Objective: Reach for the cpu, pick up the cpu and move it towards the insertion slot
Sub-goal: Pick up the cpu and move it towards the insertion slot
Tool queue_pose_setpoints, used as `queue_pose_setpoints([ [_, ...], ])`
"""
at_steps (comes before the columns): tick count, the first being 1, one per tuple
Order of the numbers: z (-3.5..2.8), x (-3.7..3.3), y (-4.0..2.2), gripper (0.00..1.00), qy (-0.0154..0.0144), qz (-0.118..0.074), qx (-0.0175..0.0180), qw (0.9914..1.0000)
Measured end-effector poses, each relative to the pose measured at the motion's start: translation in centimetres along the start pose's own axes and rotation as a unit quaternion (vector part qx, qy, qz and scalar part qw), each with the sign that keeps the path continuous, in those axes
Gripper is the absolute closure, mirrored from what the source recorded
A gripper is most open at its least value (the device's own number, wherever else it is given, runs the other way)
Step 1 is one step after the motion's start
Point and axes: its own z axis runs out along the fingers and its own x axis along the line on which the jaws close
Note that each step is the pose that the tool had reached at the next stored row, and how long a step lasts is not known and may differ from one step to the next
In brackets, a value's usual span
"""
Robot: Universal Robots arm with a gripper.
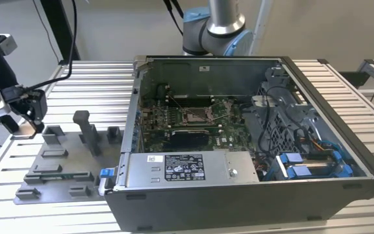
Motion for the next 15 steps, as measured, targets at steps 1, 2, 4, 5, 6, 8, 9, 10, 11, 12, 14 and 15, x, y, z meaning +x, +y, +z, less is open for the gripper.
queue_pose_setpoints([
  [1,-0.05,0.00,0.00,1.00,0.0001,0.000,0.0000,1.00000],
  [2,-0.09,0.00,0.01,1.00,0.0000,0.000,0.0000,1.00000],
  [4,-0.16,0.00,0.01,1.00,0.0000,0.000,0.0000,1.00000],
  [5,-0.20,0.00,0.01,1.00,0.0000,0.000,0.0000,1.00000],
  [6,-0.23,0.00,0.02,1.00,0.0001,0.000,0.0000,1.00000],
  [8,-0.31,0.00,0.02,1.00,0.0001,0.000,0.0000,1.00000],
  [9,-0.35,0.00,0.02,1.00,0.0001,0.000,0.0000,1.00000],
  [10,-0.38,0.00,0.02,1.00,0.0000,0.000,0.0000,1.00000],
  [11,-0.41,0.00,0.03,1.00,0.0000,0.000,0.0000,1.00000],
  [12,-0.44,0.00,0.03,1.00,0.0000,0.000,0.0000,1.00000],
  [14,-0.50,0.00,0.03,1.00,0.0001,0.000,0.0000,1.00000],
  [15,-0.52,0.00,0.03,1.00,0.0001,0.000,0.0000,1.00000],
])
